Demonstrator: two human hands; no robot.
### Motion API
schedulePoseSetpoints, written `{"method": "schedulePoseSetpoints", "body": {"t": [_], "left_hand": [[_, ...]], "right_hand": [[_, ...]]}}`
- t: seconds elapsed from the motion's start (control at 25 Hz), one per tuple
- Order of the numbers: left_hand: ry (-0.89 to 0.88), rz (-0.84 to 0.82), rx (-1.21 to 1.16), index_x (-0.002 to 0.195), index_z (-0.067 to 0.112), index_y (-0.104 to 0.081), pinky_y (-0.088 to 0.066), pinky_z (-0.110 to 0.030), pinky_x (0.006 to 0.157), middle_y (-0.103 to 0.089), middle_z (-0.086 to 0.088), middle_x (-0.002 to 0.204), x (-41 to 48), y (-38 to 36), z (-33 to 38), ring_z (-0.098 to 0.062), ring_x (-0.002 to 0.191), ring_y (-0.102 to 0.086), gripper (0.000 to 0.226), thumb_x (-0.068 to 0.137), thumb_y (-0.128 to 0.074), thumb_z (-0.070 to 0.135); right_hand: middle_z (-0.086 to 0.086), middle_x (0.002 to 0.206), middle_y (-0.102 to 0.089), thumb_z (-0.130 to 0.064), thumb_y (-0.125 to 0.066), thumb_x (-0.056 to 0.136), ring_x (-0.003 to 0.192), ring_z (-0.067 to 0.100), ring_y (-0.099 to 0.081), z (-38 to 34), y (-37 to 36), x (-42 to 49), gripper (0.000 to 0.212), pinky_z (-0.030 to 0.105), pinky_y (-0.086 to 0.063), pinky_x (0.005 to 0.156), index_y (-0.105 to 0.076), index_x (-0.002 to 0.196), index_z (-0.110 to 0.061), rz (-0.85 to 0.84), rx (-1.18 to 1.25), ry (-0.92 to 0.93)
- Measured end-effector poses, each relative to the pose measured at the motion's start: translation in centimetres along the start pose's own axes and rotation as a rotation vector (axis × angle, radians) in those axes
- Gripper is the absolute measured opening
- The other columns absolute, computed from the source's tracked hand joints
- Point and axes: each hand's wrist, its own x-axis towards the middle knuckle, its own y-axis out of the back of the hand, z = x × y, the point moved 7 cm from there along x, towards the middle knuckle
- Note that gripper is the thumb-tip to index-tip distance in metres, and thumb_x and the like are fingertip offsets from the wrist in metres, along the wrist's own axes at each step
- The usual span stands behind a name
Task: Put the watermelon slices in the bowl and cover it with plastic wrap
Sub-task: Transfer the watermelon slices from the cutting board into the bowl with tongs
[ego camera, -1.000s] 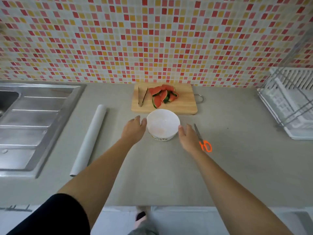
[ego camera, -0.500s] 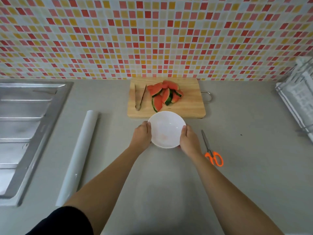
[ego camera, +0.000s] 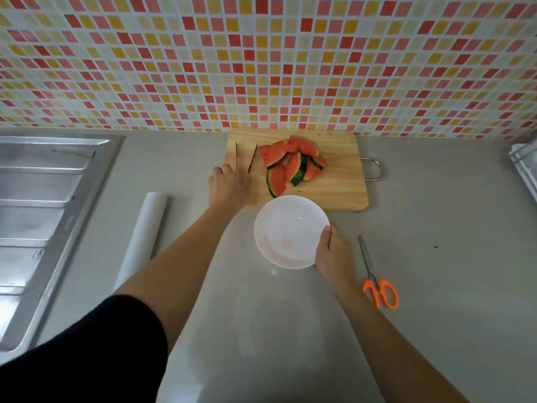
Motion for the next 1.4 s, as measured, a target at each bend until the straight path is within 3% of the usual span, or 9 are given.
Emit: {"method": "schedulePoseSetpoints", "body": {"t": [0.08, 0.24, 0.36, 0.48, 0.76, 0.92, 1.04, 1.2, 1.4], "left_hand": [[0.012, -0.083, 0.164, 0.13, -0.003, -0.038, -0.036, -0.039, 0.097, -0.045, -0.019, 0.128, 1.6, -1.1, 0.6, -0.033, 0.117, -0.043, 0.056, 0.096, -0.04, 0.041], [0.019, -0.103, 0.124, 0.129, -0.004, -0.038, -0.04, -0.037, 0.092, -0.045, -0.02, 0.128, 2.7, -1.3, 0.6, -0.034, 0.117, -0.045, 0.037, 0.098, -0.037, 0.015], [0.113, -0.197, -0.412, 0.123, -0.001, -0.044, -0.05, -0.032, 0.071, -0.052, -0.015, 0.11, 2.8, -0.8, -0.8, -0.027, 0.089, -0.059, 0.034, 0.098, -0.04, 0.021], [0.274, -0.384, -0.798, 0.111, 0.002, -0.053, -0.033, -0.019, 0.046, -0.054, -0.006, 0.078, 1.6, -0.6, -2.6, -0.011, 0.053, -0.041, 0.028, 0.097, -0.042, 0.023], [0.251, -0.497, -0.693, 0.087, 0.0, -0.065, -0.024, -0.016, 0.037, -0.049, 0.0, 0.06, 2.3, -0.9, -3.3, -0.011, 0.048, -0.027, 0.041, 0.095, -0.051, 0.039], [0.247, -0.45, -0.673, 0.083, 0.008, -0.065, -0.029, -0.021, 0.046, -0.055, 0.001, 0.064, 3.4, -1.7, -1.6, -0.013, 0.051, -0.034, 0.033, 0.093, -0.055, 0.038], [0.218, -0.374, -0.578, 0.07, 0.011, -0.063, -0.03, -0.023, 0.049, -0.043, 0.001, 0.056, 4.1, -1.2, -1.2, -0.014, 0.049, -0.033, 0.036, 0.09, -0.058, 0.04], [0.177, -0.348, -0.624, 0.082, 0.001, -0.066, -0.028, -0.024, 0.045, -0.042, -0.005, 0.064, 4.4, -0.6, -1.5, -0.014, 0.047, -0.03, 0.036, 0.092, -0.058, 0.035], [0.104, -0.277, -0.617, 0.088, 0.007, -0.069, -0.032, -0.021, 0.048, -0.053, -0.001, 0.066, 2.9, 2.3, -2.2, -0.012, 0.052, -0.035, 0.029, 0.095, -0.055, 0.032]], "right_hand": [[0.001, 0.071, -0.055, -0.027, -0.027, 0.098, 0.07, 0.025, -0.055, 0.1, 0.0, 0.0, 0.032, 0.034, -0.042, 0.059, -0.054, 0.094, -0.011, 0.021, 0.006, 0.013], [0.002, 0.078, -0.056, -0.027, -0.027, 0.099, 0.07, 0.022, -0.052, 0.2, -0.2, 0.2, 0.033, 0.031, -0.036, 0.062, -0.055, 0.099, -0.01, 0.005, 0.009, 0.011], [-0.003, 0.076, -0.053, -0.03, -0.026, 0.099, 0.068, 0.017, -0.049, 0.2, -0.3, 0.2, 0.031, 0.031, -0.034, 0.062, -0.053, 0.094, -0.015, -0.025, 0.018, 0.0], [-0.005, 0.076, -0.054, -0.032, -0.025, 0.099, 0.071, 0.017, -0.05, 0.3, -0.2, 0.3, 0.03, 0.03, -0.034, 0.063, -0.052, 0.093, -0.019, -0.034, 0.024, -0.001], [-0.003, 0.079, -0.054, -0.031, -0.025, 0.099, 0.073, 0.018, -0.05, 0.5, -0.3, 0.3, 0.035, 0.03, -0.035, 0.065, -0.055, 0.101, -0.014, -0.016, 0.019, -0.009], [-0.002, 0.081, -0.055, -0.03, -0.027, 0.099, 0.074, 0.02, -0.051, 0.5, -0.3, 0.3, 0.035, 0.029, -0.035, 0.065, -0.056, 0.102, -0.011, 0.002, 0.019, -0.005], [-0.003, 0.081, -0.055, -0.031, -0.027, 0.099, 0.073, 0.018, -0.051, 0.5, -0.4, 0.3, 0.035, 0.029, -0.036, 0.063, -0.056, 0.102, -0.012, -0.001, 0.028, -0.002], [-0.004, 0.081, -0.054, -0.032, -0.026, 0.098, 0.073, 0.017, -0.05, 0.6, -0.4, 0.3, 0.036, 0.029, -0.034, 0.062, -0.057, 0.103, -0.014, -0.004, 0.028, -0.011], [-0.007, 0.079, -0.054, -0.034, -0.025, 0.099, 0.072, 0.014, -0.049, 0.6, -0.4, 0.3, 0.036, 0.029, -0.035, 0.065, -0.056, 0.1, -0.017, -0.016, 0.047, -0.013]]}}
